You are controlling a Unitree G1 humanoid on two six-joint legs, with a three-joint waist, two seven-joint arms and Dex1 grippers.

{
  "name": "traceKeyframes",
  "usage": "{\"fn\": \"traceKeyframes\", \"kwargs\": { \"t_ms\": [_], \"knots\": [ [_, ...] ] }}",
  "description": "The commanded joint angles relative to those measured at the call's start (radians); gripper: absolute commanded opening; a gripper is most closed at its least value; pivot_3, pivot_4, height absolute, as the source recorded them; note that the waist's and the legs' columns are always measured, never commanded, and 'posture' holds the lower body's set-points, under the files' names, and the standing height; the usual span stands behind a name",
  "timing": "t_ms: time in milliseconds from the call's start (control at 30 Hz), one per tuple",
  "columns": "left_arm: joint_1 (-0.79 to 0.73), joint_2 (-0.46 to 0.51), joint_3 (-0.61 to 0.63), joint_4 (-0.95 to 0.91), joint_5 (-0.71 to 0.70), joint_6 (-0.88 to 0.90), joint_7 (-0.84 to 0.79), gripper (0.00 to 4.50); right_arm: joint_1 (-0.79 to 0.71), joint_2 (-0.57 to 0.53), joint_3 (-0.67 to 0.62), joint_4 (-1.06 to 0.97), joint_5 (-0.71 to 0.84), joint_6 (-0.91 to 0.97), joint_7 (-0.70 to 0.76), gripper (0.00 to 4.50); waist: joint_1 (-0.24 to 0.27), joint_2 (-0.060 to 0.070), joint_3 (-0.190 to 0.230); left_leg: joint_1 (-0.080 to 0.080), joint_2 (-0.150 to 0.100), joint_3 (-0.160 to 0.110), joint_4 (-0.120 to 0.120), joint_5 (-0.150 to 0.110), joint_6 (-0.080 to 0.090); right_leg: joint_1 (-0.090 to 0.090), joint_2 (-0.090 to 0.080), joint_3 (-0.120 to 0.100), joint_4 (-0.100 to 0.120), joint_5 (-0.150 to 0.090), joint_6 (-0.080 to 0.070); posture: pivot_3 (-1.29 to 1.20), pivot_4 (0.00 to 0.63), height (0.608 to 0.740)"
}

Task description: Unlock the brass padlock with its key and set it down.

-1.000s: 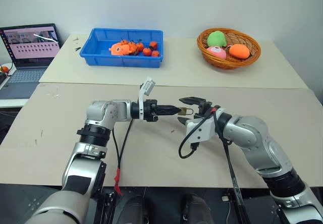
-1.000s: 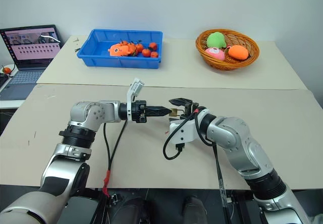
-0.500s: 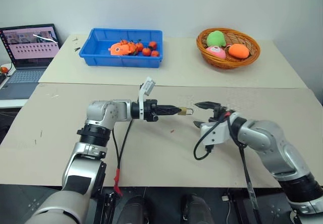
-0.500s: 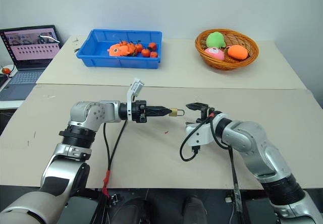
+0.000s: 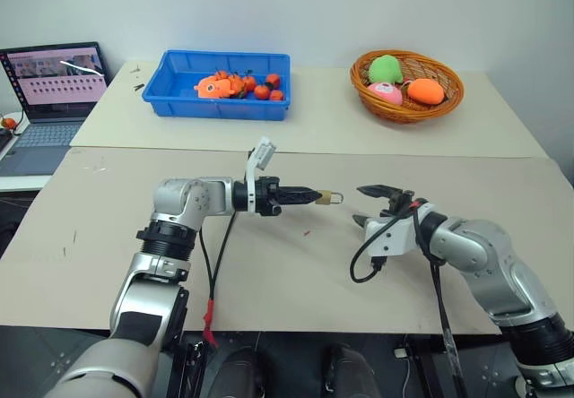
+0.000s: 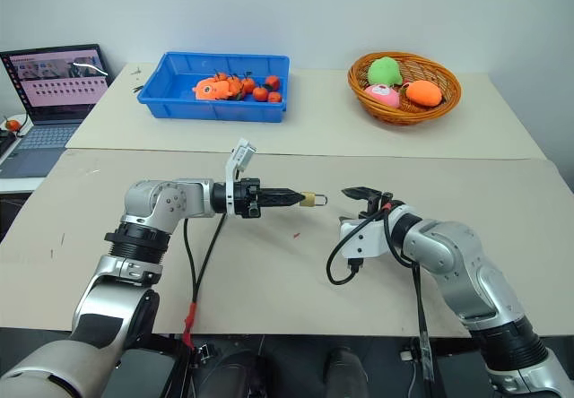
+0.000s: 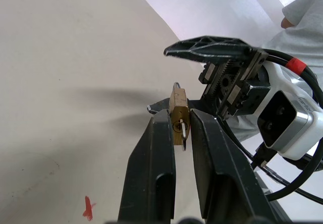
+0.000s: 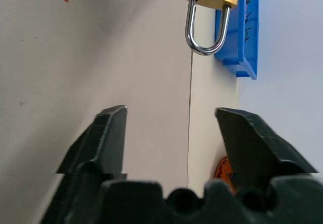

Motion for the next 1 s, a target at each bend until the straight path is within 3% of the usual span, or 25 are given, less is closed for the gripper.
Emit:
{"fn": "traceKeyframes", "kwargs": {
  "t_ms": [33,200,433,533,700,800,1000],
  "knots": [
    [-0.016,-0.002,0.014,-0.029,-0.016,0.002,-0.008,0.31,-0.006,0.001,-0.039,-0.037,0.008,0.008,-0.023,1.64,0.000,0.000,0.000,0.000,0.000,0.000,0.000,0.000,0.000,0.000,0.000,0.000,0.000,0.000,0.000,0.00,0.150,0.692],
    [-0.013,-0.002,0.013,-0.032,-0.016,0.002,-0.008,0.31,-0.003,0.000,-0.035,-0.042,0.010,0.009,-0.018,0.02,0.000,0.000,0.000,0.000,0.000,0.000,0.000,0.000,0.000,0.000,0.000,0.000,0.000,0.000,0.000,0.00,0.150,0.692],
    [-0.010,0.000,0.010,-0.033,-0.014,0.001,-0.010,0.31,0.000,0.049,0.037,-0.031,-0.056,0.009,-0.040,0.02,0.000,0.000,0.000,0.000,0.000,0.000,0.000,0.000,0.000,0.000,0.000,0.000,0.000,0.000,0.000,0.00,0.150,0.692],
    [-0.011,-0.001,0.010,-0.032,-0.014,0.001,-0.010,0.31,0.019,0.104,0.062,0.025,-0.131,-0.004,-0.148,0.02,-0.001,0.000,0.000,0.000,0.000,0.000,0.000,0.000,0.000,0.000,0.000,0.000,0.000,0.000,0.000,0.00,0.150,0.692],
    [-0.017,-0.010,0.034,-0.025,-0.037,0.042,0.009,0.31,0.121,0.131,0.057,0.120,-0.343,-0.019,-0.496,0.02,0.006,0.000,0.000,-0.001,0.000,0.000,0.000,0.000,0.000,0.000,0.000,0.000,0.001,0.000,0.000,0.00,0.150,0.692],
    [-0.064,-0.037,0.127,0.068,-0.086,0.164,0.078,0.31,0.169,0.135,0.058,0.122,-0.428,-0.009,-0.621,0.02,0.004,0.000,0.000,-0.001,0.000,0.000,0.000,0.000,0.000,-0.001,0.000,0.000,0.001,-0.001,0.000,0.00,0.150,0.692],
    [-0.119,-0.097,0.325,0.180,-0.161,0.386,0.249,0.31,0.209,0.164,0.043,0.058,-0.486,0.021,-0.708,0.02,-0.006,0.000,0.000,0.002,0.000,0.000,0.001,0.000,0.000,0.001,0.000,0.001,0.002,-0.005,0.009,0.00,0.150,0.692]
  ]
}}
